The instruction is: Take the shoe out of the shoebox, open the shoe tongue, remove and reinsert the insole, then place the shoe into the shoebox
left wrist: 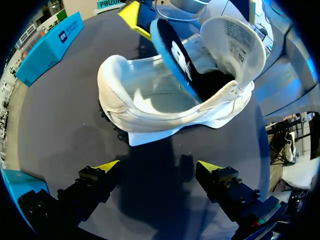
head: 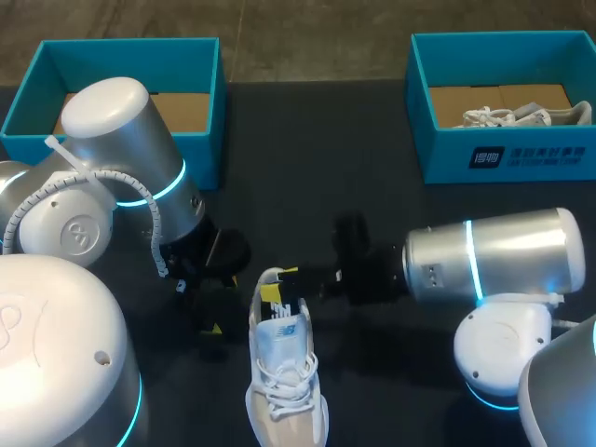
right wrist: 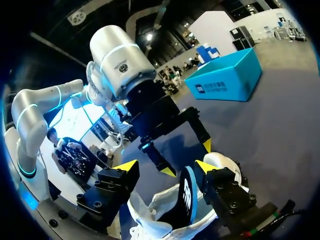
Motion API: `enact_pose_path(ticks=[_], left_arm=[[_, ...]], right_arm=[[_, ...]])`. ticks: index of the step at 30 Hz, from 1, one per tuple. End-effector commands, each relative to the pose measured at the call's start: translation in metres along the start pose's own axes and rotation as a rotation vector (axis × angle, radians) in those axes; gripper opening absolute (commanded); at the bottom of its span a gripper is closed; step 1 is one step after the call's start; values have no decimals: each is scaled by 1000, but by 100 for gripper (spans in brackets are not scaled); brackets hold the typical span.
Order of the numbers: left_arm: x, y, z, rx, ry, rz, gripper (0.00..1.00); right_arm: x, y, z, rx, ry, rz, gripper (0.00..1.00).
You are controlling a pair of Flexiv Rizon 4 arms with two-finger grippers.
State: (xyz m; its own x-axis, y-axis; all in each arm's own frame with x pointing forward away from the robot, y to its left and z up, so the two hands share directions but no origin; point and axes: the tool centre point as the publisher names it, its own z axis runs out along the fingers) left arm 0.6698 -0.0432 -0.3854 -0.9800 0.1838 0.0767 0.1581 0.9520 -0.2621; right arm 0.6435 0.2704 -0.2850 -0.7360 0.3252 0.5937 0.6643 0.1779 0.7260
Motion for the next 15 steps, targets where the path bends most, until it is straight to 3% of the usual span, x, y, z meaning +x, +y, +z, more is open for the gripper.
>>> enact_pose_path(ticks=[1,4,15], left_arm=[[1,1,0,2,-2,1,100],[1,1,0,2,-2,1,100],[1,1,0,2,-2,1,100]], right_arm=[[-1,10,3,9,1,-8,72],[-4,15,2,8,-11,-11,68],[-8,5,-29,12,-172,46,75]])
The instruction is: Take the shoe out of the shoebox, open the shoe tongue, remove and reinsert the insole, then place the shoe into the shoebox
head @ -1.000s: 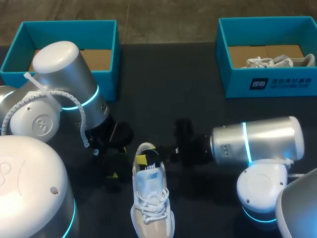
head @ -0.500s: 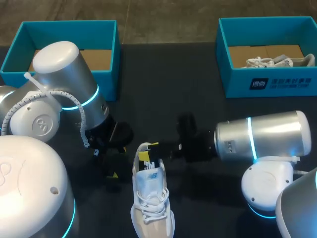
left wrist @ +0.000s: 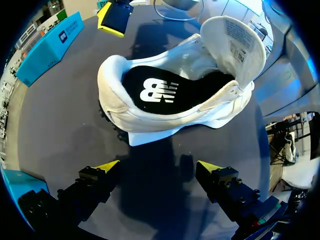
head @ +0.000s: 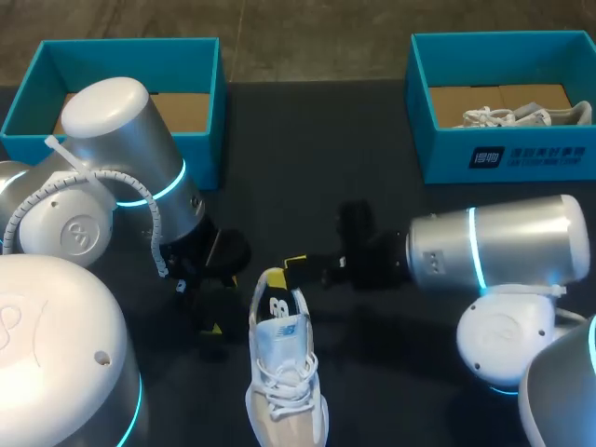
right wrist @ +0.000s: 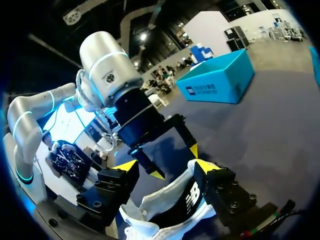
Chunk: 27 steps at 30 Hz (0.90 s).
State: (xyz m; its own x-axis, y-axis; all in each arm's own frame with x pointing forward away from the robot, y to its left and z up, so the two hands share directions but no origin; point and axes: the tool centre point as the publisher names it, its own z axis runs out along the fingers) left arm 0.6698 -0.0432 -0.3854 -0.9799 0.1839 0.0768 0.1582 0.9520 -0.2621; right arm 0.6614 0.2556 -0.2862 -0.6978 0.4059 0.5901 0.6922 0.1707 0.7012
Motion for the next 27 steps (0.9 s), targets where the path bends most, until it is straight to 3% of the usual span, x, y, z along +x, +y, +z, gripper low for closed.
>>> enact_pose_path(ticks=[1,4,5,9,17,27], left_arm=[[1,1,0,2,-2,1,100],[1,1,0,2,-2,1,100],[1,1,0,2,-2,1,100],[1,1,0,2,-2,1,100],[1,1,0,2,-2,1,100],[4,2,-3,-1,-13,8,100]], right_arm=[[10,-6,-23,5,-117,17,77],[13,-8,-30,18,-172,26,84],[16,-8,-32,25,-203,32,92],[20,-7,-36,58,-304,53,100],[18,-6,-58,40,-401,88,100],[18,-6,-58,40,-401,88,100]])
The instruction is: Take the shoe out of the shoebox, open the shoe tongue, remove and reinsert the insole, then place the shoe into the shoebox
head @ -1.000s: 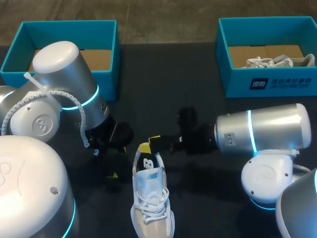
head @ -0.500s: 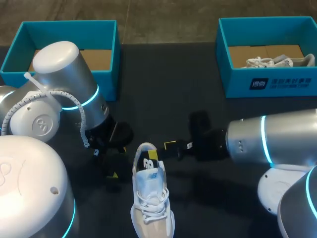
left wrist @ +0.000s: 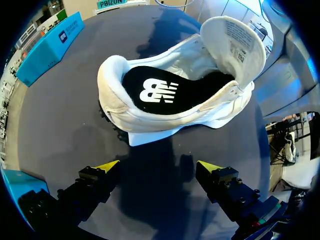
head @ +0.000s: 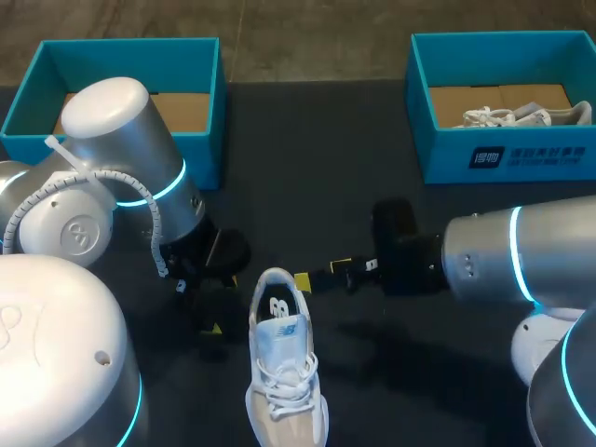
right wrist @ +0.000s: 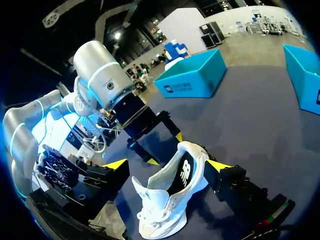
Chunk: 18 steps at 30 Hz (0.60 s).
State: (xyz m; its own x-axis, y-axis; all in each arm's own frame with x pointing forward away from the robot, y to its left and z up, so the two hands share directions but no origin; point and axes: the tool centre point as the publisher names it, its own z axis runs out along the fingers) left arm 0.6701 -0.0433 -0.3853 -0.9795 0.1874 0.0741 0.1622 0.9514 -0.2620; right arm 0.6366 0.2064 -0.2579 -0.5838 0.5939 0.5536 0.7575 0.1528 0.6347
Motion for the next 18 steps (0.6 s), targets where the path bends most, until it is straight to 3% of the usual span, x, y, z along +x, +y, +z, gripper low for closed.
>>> enact_pose_path(ticks=[1,10,17,18], left_arm=[[4,4,-6,-9,-12,-2,100],[3,32,-45,-19,-47,31,100],[3,60,-70,32,-66,181,100],[3,63,-73,37,-64,212,100]], right_arm=[[4,0,1,-1,-196,2,100],[15,6,16,69,-369,29,100],[21,15,22,93,-476,54,100],[22,15,23,95,-501,59,82]])
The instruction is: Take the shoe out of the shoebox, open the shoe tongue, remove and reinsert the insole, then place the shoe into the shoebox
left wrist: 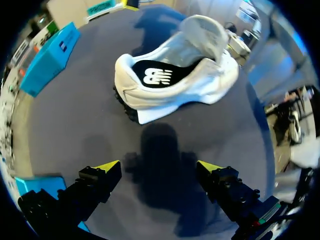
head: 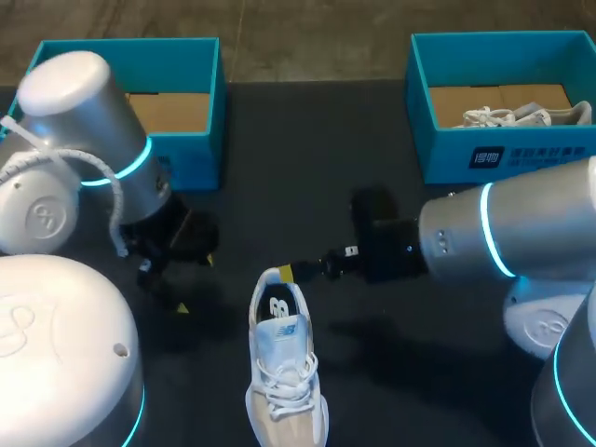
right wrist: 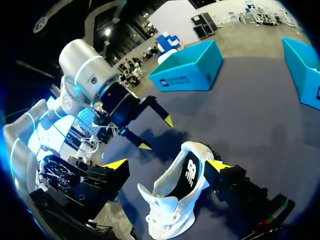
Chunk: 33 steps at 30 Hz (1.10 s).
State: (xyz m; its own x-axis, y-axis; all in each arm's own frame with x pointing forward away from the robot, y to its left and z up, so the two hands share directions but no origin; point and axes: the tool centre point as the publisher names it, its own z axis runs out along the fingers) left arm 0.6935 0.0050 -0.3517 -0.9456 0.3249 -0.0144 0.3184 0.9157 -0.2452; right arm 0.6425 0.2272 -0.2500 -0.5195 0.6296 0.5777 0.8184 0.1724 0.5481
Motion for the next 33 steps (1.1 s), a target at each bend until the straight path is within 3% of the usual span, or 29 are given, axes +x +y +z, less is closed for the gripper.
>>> enact_pose_path(ticks=[1,2,6,8,9,16,19,31,33], left_arm=[[17,24,-29,70,-16,80,100],[17,26,-32,74,-16,83,100],[15,33,-42,79,-15,102,100],[14,36,-47,77,-15,112,100],[13,37,-50,74,-11,129,100],[5,53,-71,64,-9,208,100],[-1,59,-80,28,-21,141,100],[-1,59,-80,28,-21,141,100],[-5,61,-80,24,-10,119,100]], right_arm=[[10,2,9,-2,-472,10,58],[11,2,9,-5,-470,11,49],[16,-2,9,-9,-505,25,35],[18,-5,9,-12,-517,33,6],[19,-7,9,-14,-525,40,0],[30,-15,19,6,-571,76,0],[32,-16,23,12,-557,81,0],[32,-16,23,12,-557,81,0],[33,-10,41,53,-548,40,0]])
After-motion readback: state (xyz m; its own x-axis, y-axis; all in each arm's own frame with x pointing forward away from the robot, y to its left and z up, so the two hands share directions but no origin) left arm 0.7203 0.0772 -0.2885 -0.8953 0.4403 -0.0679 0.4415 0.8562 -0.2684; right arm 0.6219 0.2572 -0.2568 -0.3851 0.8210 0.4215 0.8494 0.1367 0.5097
